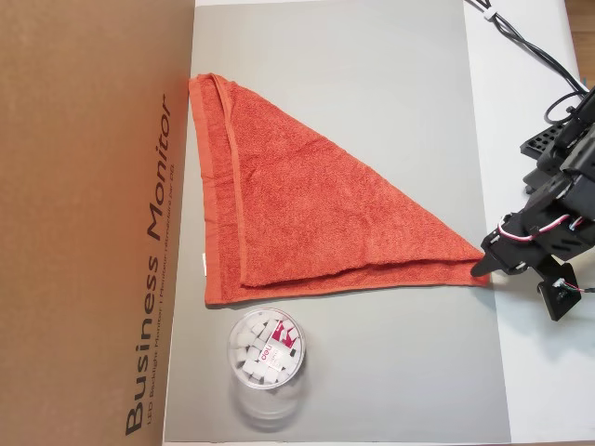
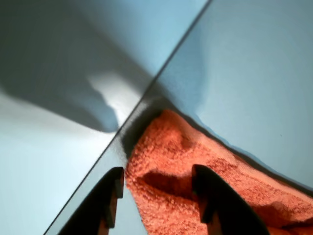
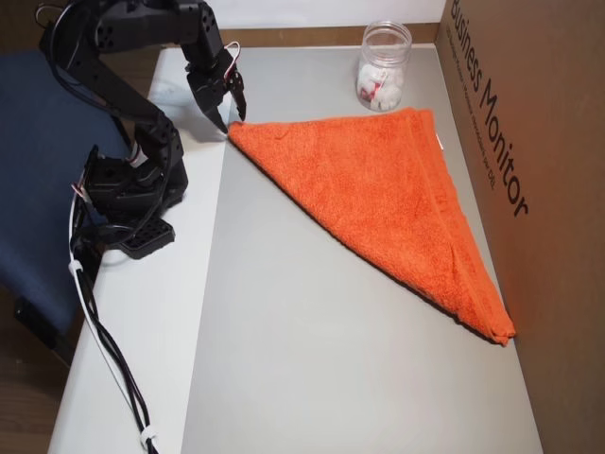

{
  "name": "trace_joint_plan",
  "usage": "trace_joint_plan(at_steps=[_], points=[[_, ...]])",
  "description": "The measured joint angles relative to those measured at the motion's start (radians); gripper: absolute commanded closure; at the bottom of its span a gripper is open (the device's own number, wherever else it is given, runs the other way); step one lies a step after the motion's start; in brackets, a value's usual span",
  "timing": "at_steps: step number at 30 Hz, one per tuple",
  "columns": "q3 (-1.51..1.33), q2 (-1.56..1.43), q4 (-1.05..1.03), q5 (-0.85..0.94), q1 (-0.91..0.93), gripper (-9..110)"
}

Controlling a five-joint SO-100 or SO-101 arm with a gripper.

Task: Fold the blanket.

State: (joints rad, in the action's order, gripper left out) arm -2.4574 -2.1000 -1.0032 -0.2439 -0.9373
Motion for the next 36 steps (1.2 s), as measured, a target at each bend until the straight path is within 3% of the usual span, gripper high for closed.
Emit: trace_joint_plan(at_steps=[29, 36], points=[[-0.101, 0.038, 0.107, -0.002, 0.015, 88], [-0.101, 0.038, 0.114, 0.000, 0.011, 102]])
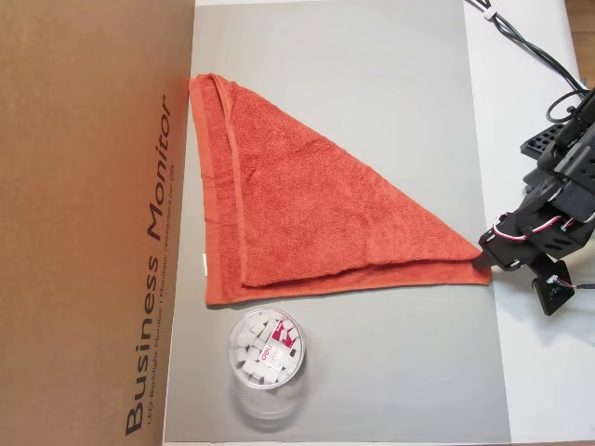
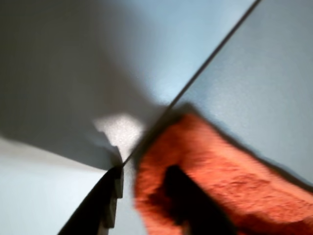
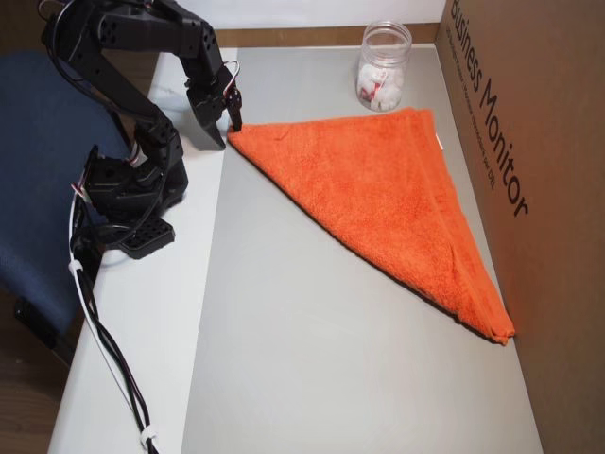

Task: Fold the blanket.

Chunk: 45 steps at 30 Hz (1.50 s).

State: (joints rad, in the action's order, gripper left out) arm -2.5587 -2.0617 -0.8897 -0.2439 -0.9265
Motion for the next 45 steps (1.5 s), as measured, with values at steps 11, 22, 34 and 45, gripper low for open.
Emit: trace_joint_plan(at_steps=[11, 22, 34, 45], points=[[0.012, 0.003, 0.003, -0.011, -0.002, 102], [0.083, 0.005, 0.014, -0.279, -0.029, 102], [0.100, 0.005, 0.015, -0.612, -0.186, 102], [0.245, 0.005, 0.015, -0.844, -0.273, 102]])
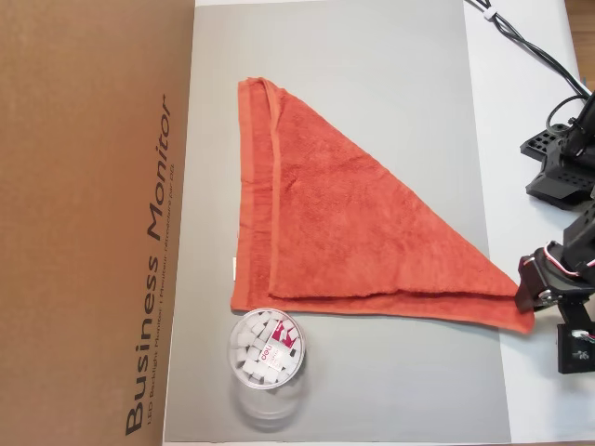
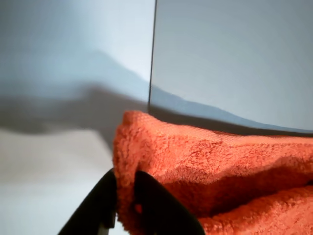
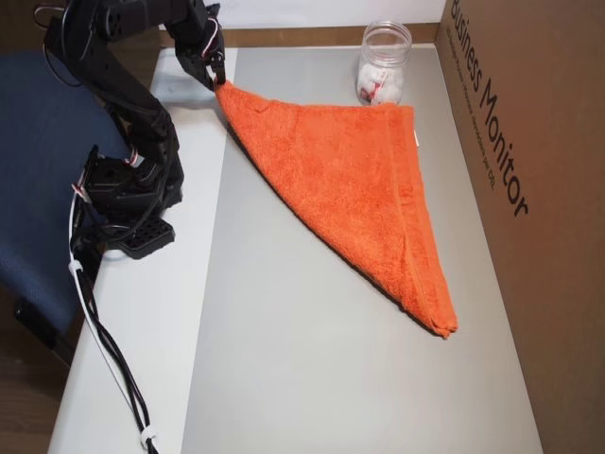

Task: Fold the blanket.

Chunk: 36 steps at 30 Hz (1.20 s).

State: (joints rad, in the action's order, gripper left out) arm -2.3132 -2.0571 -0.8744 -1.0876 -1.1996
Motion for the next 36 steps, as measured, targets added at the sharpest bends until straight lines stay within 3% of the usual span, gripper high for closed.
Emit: trace_joint_plan(at_steps=[11, 20, 36], points=[[0.192, 0.002, 0.000, -0.156, 0.041, 102], [0.270, 0.000, 0.000, -0.172, 0.124, 102], [0.272, -0.156, -0.270, -0.178, 0.391, 102]])
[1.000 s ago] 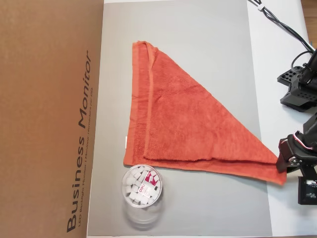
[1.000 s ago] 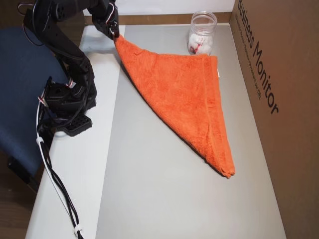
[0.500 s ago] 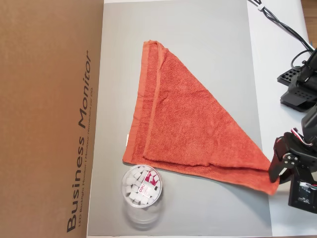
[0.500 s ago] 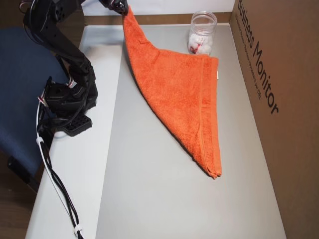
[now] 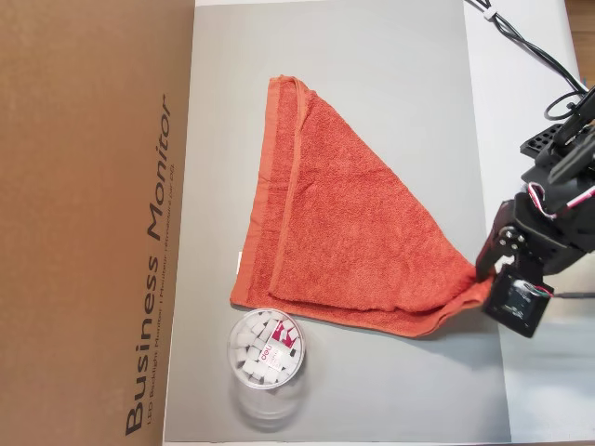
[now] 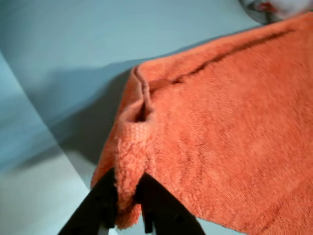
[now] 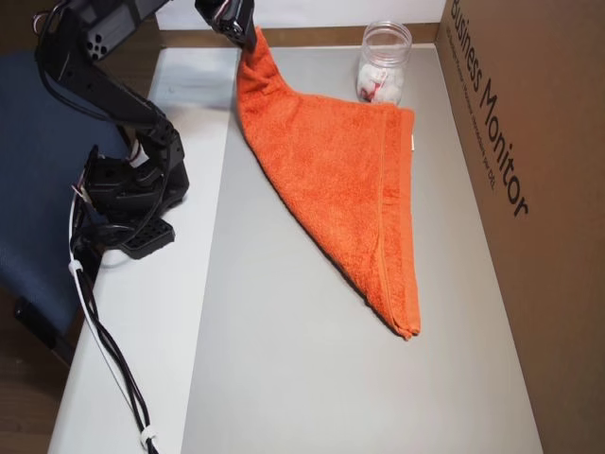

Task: Fold the blanket.

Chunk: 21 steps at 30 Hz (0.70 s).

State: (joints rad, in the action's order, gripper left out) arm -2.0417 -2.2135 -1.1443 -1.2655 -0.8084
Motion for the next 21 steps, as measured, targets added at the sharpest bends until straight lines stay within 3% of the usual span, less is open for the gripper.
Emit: trace_joint_plan(at_steps=[21], points=[[0.055, -0.137, 0.000, 0.000, 0.383, 102]])
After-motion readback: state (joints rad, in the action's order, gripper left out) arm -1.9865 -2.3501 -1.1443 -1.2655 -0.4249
